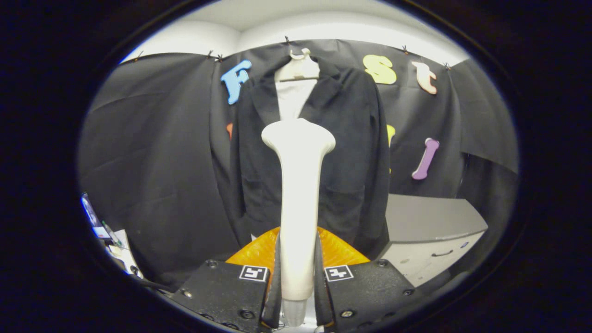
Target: Iron the clothes twice with a garment steamer, once on the left side and once on the right side.
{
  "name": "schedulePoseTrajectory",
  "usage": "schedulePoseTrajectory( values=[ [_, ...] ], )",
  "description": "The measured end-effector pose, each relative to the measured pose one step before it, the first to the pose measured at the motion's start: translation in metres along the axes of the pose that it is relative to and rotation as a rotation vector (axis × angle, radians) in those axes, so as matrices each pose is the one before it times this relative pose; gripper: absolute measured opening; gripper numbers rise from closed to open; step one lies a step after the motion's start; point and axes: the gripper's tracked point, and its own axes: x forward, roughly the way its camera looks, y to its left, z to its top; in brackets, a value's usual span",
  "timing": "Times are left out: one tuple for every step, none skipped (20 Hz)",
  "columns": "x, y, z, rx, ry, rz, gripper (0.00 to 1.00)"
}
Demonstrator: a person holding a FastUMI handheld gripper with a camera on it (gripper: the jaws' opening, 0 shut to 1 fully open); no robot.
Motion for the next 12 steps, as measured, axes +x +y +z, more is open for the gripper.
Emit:
schedulePoseTrajectory(
  values=[
    [0.00082, 0.00878, 0.01387, -0.01353, -0.02215, 0.01, 0.32],
    [0.00227, 0.01046, 0.01121, -0.00769, -0.01795, 0.01401, 0.32],
    [0.00499, 0.00995, 0.01001, -0.00512, -0.01649, 0.01374, 0.32],
    [0.00511, 0.009, 0.00956, -0.0044, -0.01615, 0.01193, 0.32],
    [0.00628, 0.00862, 0.01064, -0.00441, -0.01742, 0.01095, 0.31],
    [0.00671, 0.0082, 0.00862, -0.00488, -0.01624, 0.01039, 0.31],
    [0.00728, 0.00769, 0.00908, -0.01046, -0.0152, 0.0098, 0.31],
    [0.00827, 0.00709, 0.00688, -0.01025, -0.01207, 0.00832, 0.31],
    [0.00868, 0.00597, 0.00541, -0.00821, -0.01141, 0.00924, 0.32],
    [0.00639, 0.00615, 0.00352, -0.00767, -0.00498, 0.00648, 0.32],
    [0.00816, 0.00476, 0.00335, -0.00195, -0.00231, 0.00624, 0.32],
    [0.01094, 0.00503, 0.0046, 0.00251, -0.00502, 0.01043, 0.32]
  ],
)
